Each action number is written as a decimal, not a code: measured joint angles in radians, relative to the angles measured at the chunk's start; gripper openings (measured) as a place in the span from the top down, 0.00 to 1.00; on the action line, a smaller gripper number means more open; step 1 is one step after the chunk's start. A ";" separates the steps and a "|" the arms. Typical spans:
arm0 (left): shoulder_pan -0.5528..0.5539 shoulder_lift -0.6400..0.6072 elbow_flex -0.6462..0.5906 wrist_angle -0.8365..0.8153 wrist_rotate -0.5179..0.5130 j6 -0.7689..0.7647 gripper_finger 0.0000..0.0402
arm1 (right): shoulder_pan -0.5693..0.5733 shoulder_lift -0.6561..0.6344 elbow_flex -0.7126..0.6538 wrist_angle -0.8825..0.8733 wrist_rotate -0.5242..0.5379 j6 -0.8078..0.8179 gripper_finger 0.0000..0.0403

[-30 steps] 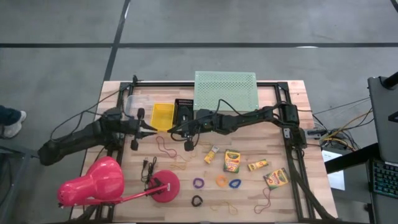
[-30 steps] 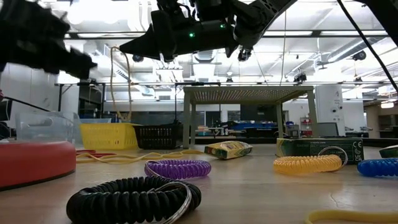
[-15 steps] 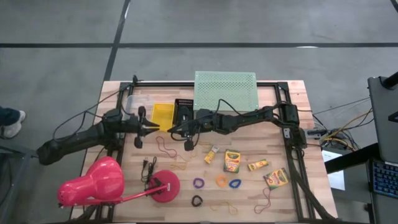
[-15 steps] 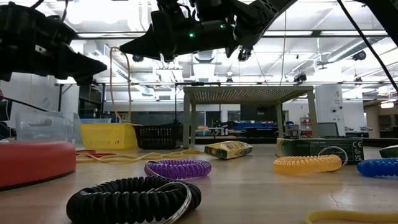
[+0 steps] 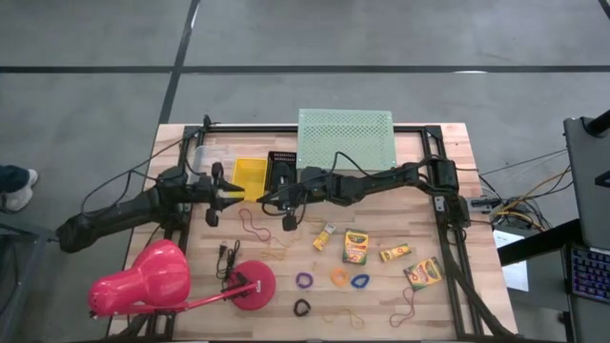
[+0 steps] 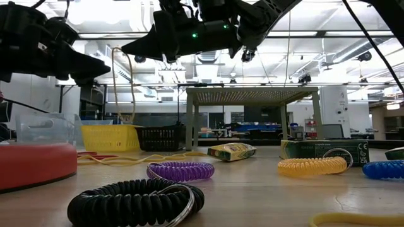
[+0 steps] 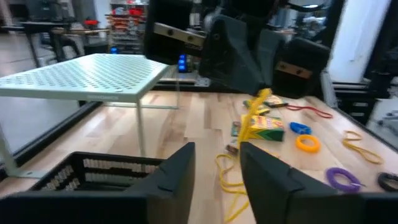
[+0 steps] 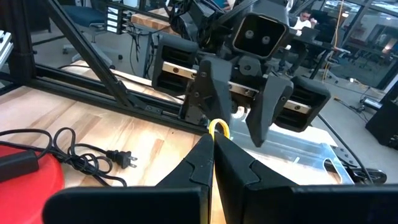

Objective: Pick & Place Office Desk Supplies
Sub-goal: Put the yellow rubber band into the transparent bin

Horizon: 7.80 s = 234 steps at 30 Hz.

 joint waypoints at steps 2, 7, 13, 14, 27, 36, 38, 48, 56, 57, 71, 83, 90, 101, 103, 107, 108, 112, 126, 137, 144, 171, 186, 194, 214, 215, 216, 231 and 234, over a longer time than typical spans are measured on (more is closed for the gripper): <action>0.000 0.000 0.000 0.002 0.015 0.000 0.60 | 0.000 0.000 0.000 0.000 0.000 0.000 0.98; 0.000 0.000 0.000 0.002 -0.063 0.003 0.57 | 0.000 0.002 0.000 -0.008 -0.001 -0.001 0.98; 0.000 0.000 0.000 -0.001 -0.080 0.000 0.57 | 0.000 0.003 0.000 -0.023 -0.001 -0.001 0.98; -0.001 0.000 0.000 -0.001 -0.080 0.000 0.57 | 0.000 0.003 0.000 -0.023 -0.001 -0.001 0.98; -0.017 0.002 0.000 0.014 -0.068 -0.027 0.57 | 0.000 0.006 0.005 0.015 0.000 -0.024 0.98; -0.076 0.001 -0.039 0.135 -0.073 -0.026 0.57 | 0.000 0.006 0.005 0.016 0.000 -0.024 0.98; -0.076 0.002 -0.039 0.133 -0.104 -0.026 0.57 | 0.000 0.006 0.005 0.016 0.000 -0.024 0.98; -0.076 0.063 -0.039 0.129 -0.125 -0.026 0.57 | 0.000 0.008 0.005 0.016 0.000 -0.024 0.98; -0.076 0.161 -0.002 0.133 -0.121 0.000 0.57 | 0.000 0.008 0.005 0.010 0.000 -0.024 0.98; -0.076 0.172 0.001 0.131 -0.119 0.007 0.57 | 0.000 0.008 0.005 0.010 0.000 -0.024 0.98; -0.076 0.295 0.011 0.289 -0.059 0.029 0.57 | 0.000 0.008 0.005 0.009 0.000 -0.024 0.98; -0.076 0.303 0.011 0.294 -0.057 0.029 0.69 | 0.000 0.008 0.005 0.007 0.000 -0.024 0.98; -0.076 0.303 0.011 0.294 -0.057 0.029 0.92 | 0.000 0.008 0.005 0.001 0.000 -0.024 0.98; -0.076 0.303 0.011 0.293 -0.061 0.026 0.98 | 0.000 0.008 0.005 0.003 0.000 -0.020 0.98; -0.076 0.303 0.011 0.293 -0.061 0.026 0.98 | 0.000 0.008 0.005 0.003 0.000 -0.027 0.98; -0.076 0.303 0.011 0.292 -0.061 0.026 0.98 | 0.002 0.008 0.005 0.005 -0.001 -0.102 0.98; -0.076 0.303 0.011 0.292 -0.061 0.026 0.98 | 0.003 0.008 0.005 0.006 -0.002 -0.124 0.98; -0.076 0.303 0.011 0.292 -0.061 0.026 0.98 | 0.008 0.008 0.005 0.006 -0.003 -0.146 0.98; -0.075 0.303 0.011 0.277 -0.061 0.026 0.99 | 0.009 0.008 0.004 0.000 -0.004 -0.149 0.98; -0.075 0.303 0.010 0.278 -0.061 0.026 0.99 | 0.009 0.007 0.004 0.002 -0.006 0.040 0.98; -0.075 0.303 0.010 0.278 -0.061 0.026 0.99 | 0.009 0.007 0.004 0.003 -0.005 0.080 0.98; -0.075 0.303 0.010 0.278 -0.061 0.026 0.99 | 0.000 0.006 0.004 0.011 0.002 0.266 0.67; -0.075 0.302 0.010 0.278 -0.073 0.026 0.99 | -0.013 0.006 0.004 0.002 0.001 0.216 0.39; -0.076 0.303 0.139 -0.030 -0.339 0.021 0.99 | -0.013 0.006 0.004 -0.014 0.001 0.258 0.40; -0.075 0.374 0.637 -0.849 -0.787 -0.381 0.99 | -0.001 0.003 0.004 -0.165 -0.012 0.222 0.41; -0.075 0.387 0.632 -0.849 -0.787 -0.377 0.99 | 0.001 0.001 0.004 -0.165 -0.013 0.213 0.41; -0.075 0.402 0.627 -0.848 -0.787 -0.374 0.99 | 0.003 -0.001 0.004 -0.164 -0.013 0.212 0.41; -0.075 0.522 0.647 -0.678 -0.696 -0.286 0.99 | 0.011 -0.015 0.004 -0.149 -0.028 0.167 0.41; -0.075 0.527 0.645 -0.640 -0.589 -0.270 0.99 | 0.011 -0.015 0.004 -0.149 -0.028 0.167 0.41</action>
